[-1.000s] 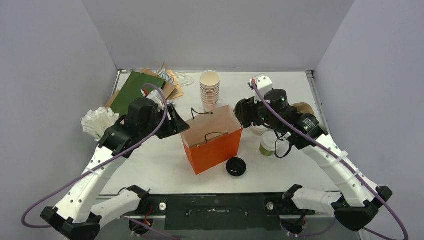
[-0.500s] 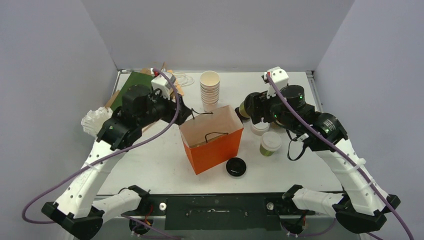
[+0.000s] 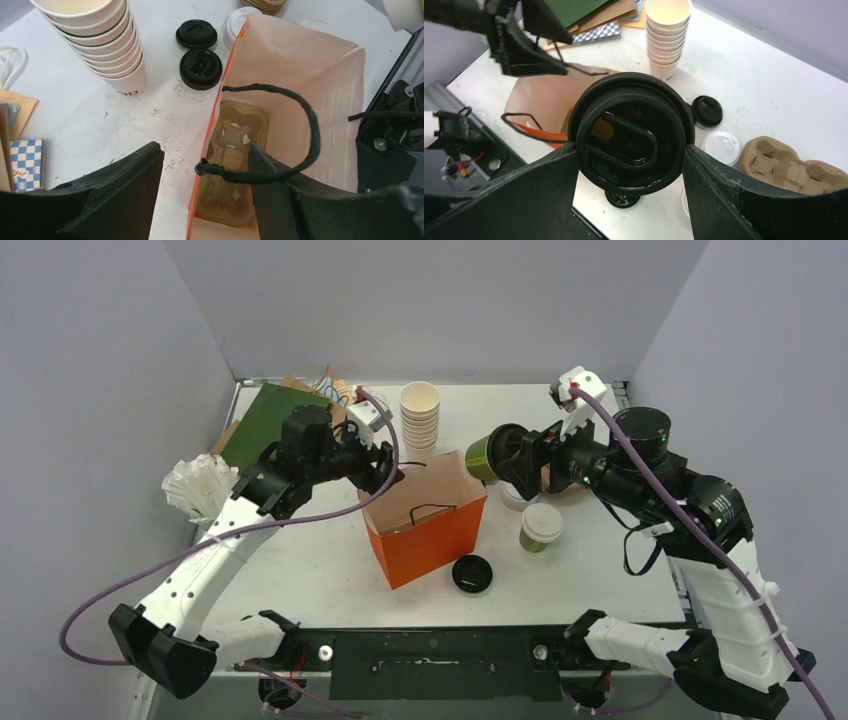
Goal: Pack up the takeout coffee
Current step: Move the takeout bag to the center of the board, then place the coffee cup on the cup tray.
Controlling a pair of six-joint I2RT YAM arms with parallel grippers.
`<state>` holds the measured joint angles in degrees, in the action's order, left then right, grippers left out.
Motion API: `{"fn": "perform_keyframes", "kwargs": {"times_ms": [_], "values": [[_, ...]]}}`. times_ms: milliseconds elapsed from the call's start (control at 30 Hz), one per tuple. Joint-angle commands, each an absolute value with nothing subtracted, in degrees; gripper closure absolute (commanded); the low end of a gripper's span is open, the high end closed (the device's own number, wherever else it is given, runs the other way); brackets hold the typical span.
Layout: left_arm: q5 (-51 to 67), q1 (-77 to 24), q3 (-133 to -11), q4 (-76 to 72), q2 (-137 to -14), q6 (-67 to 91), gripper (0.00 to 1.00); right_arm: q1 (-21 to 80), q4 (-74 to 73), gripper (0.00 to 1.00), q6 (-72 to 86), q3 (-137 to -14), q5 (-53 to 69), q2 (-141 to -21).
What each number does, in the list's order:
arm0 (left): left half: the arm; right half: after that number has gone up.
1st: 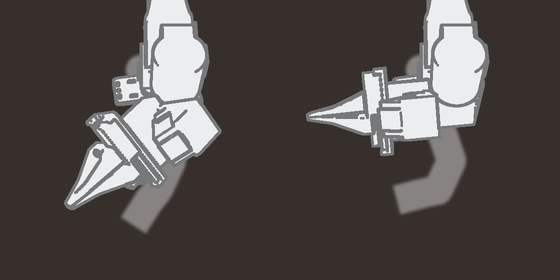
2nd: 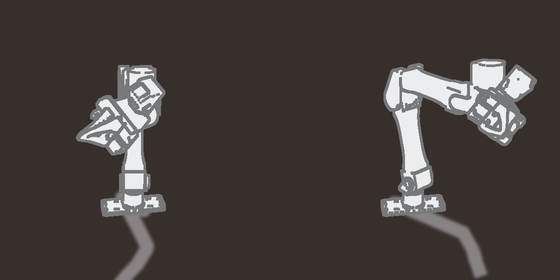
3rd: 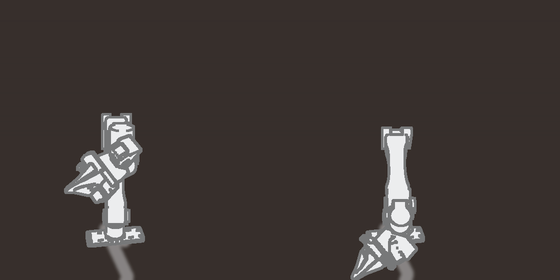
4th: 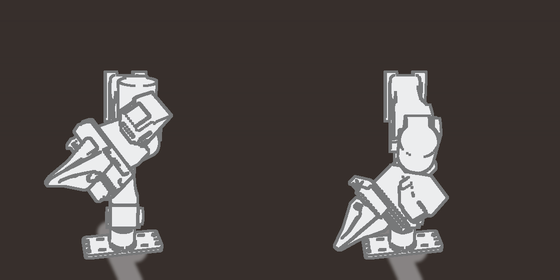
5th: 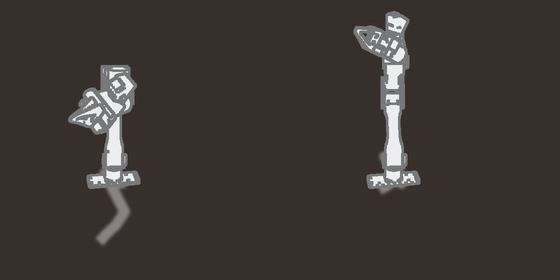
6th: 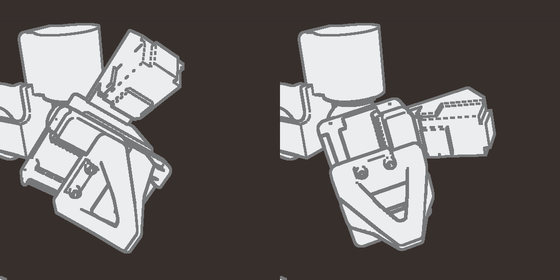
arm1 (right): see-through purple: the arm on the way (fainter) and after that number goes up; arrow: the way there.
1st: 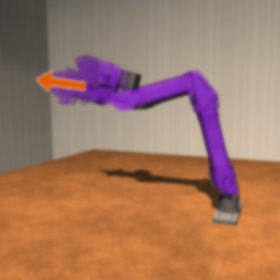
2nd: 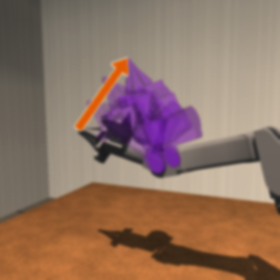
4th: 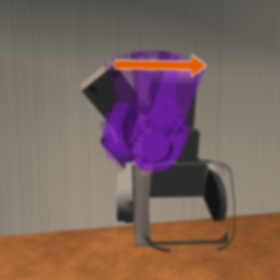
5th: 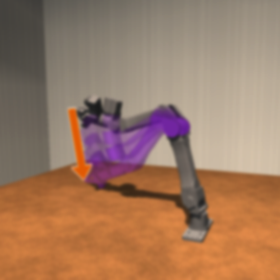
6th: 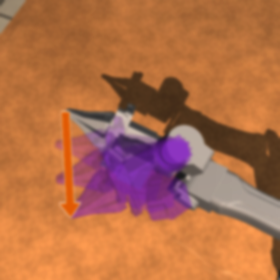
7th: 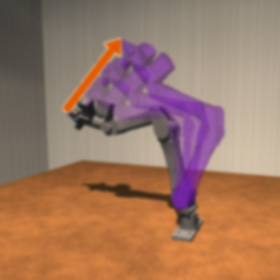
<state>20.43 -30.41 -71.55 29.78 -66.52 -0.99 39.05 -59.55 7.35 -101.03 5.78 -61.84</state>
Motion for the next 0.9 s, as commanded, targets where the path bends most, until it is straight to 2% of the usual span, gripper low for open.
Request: {"fn": "perform_keyframes", "kwargs": {"times_ms": [0, 100, 167, 333, 700, 867], "values": [[22.41, -30.93, -72.54, 27.6, -68.84, -2.82, 0.42, 38.98, -61.38, 0.46, 6.76, -102.42, 12.48, -65.16], [21.28, -30.94, -71.85, 27.17, -69.32, -2.13, 0.51, 38.94, -60.67, 0.47, 7.26, -101.5, 14.97, -66.65], [20.91, -30.96, -71.75, 27.18, -69.51, -2.11, 0.62, 38.98, -59.35, 0.48, 7.65, -100.45, 16.34, -67.17], [20.18, -31.1, -72.26, 27.22, -69.31, -2.24, 0.99, 39.01, -57.01, 0.5, 8.25, -100.5, 18.03, -69.23], [18.3, -32.47, -74.86, 27.91, -64.76, -2.55, 1.0, 41.97, -54.67, 0.54, 8.87, -101.53, 20.76, -74.95], [15.86, -33.0, -74.49, 24.57, -62.88, -2.99, 1.0, 48.78, -50.84, 0.54, 9.43, -96.37, 14.32, -73.98]]}}
